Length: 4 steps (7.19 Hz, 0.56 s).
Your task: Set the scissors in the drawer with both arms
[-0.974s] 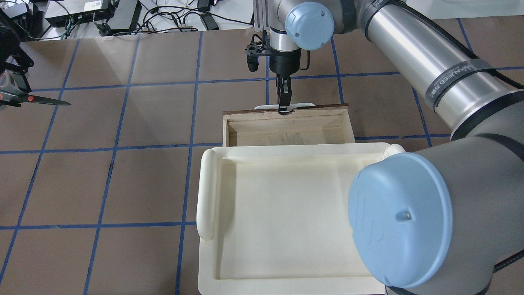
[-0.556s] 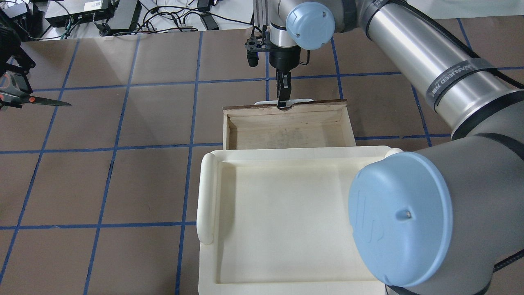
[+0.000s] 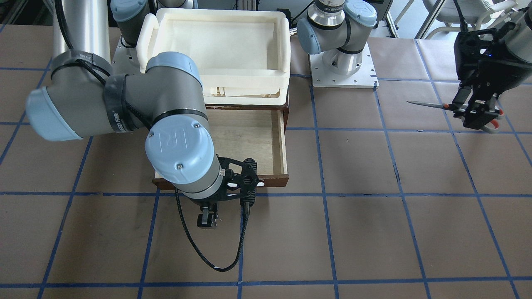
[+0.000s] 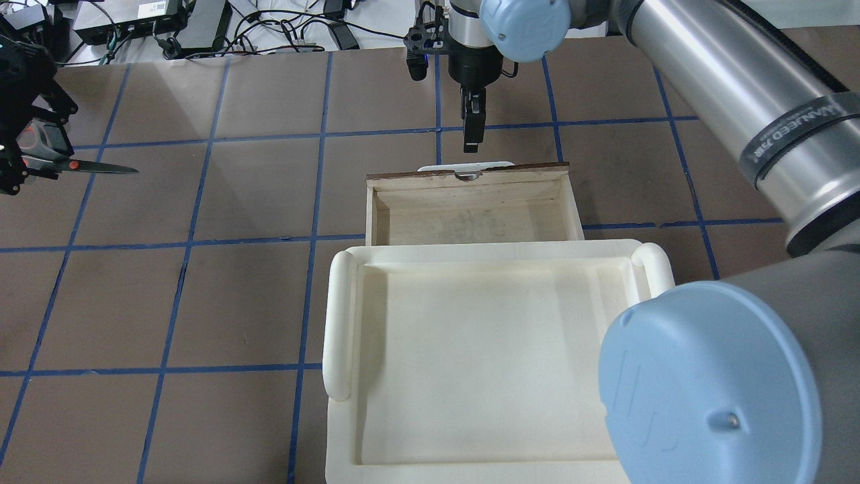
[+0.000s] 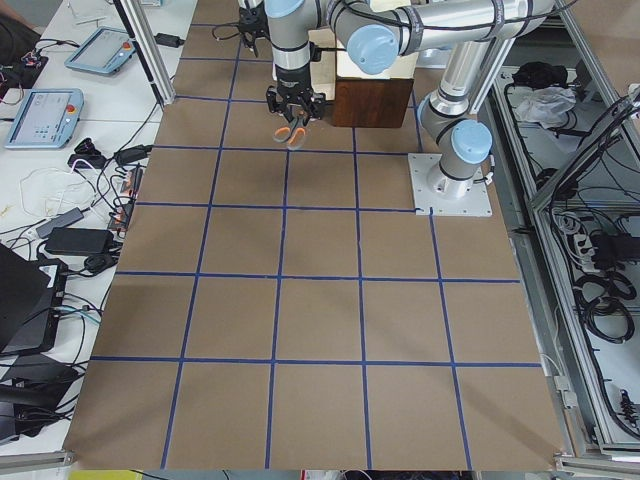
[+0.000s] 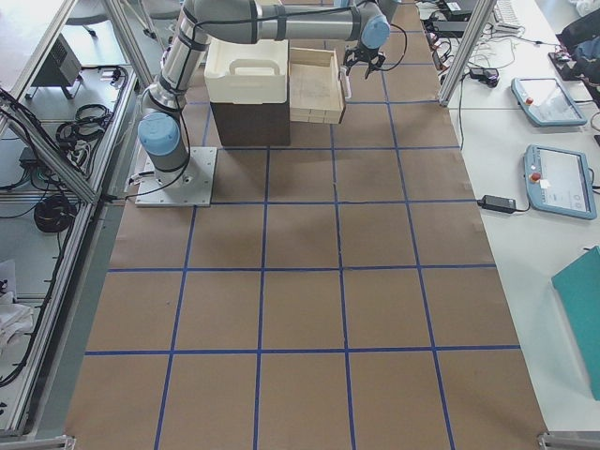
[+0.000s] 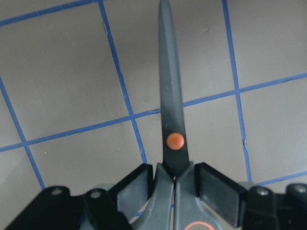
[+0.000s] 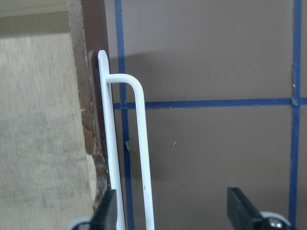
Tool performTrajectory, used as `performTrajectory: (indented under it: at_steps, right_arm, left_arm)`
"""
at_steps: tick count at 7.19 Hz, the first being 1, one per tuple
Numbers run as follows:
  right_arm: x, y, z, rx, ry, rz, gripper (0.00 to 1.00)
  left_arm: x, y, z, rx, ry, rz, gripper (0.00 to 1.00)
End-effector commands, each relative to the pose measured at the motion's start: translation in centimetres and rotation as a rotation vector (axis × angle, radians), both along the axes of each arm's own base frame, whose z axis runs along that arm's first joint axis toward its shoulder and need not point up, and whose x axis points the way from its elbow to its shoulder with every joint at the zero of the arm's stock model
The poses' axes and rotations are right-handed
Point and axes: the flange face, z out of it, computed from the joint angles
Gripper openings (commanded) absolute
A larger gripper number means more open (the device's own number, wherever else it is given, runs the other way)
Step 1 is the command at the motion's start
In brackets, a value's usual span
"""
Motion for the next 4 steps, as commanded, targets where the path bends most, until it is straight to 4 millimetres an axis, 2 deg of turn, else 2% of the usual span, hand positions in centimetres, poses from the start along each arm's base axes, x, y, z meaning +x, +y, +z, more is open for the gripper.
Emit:
performTrajectory:
  at_steps: [1,2,3,4]
  right_arm:
    - [-6.1,1.7,7.6,-0.100,0.003,-0.191,1.00]
    - [-10.9,4.2,10.7,-0.124,0.000,-0.346,1.00]
    - [-15.3,7.6,12.4,-0.125,0.005,-0.560,1.00]
    - [-17.6,11.3,13.6,-0.130,0.004,-0.734,1.00]
  left_arm:
    - [-6.2,-0.5,-0.5,0.009,-0.011,0.026,0.00]
    - [-9.1,-0.7,-1.3,0.019,-0.003,0.093,0.00]
    - [-13.3,-0.8,-1.9,0.019,0.012,0.177,0.00]
    - [-17.4,-0.2,-2.9,0.038,-0.007,0.186,0.00]
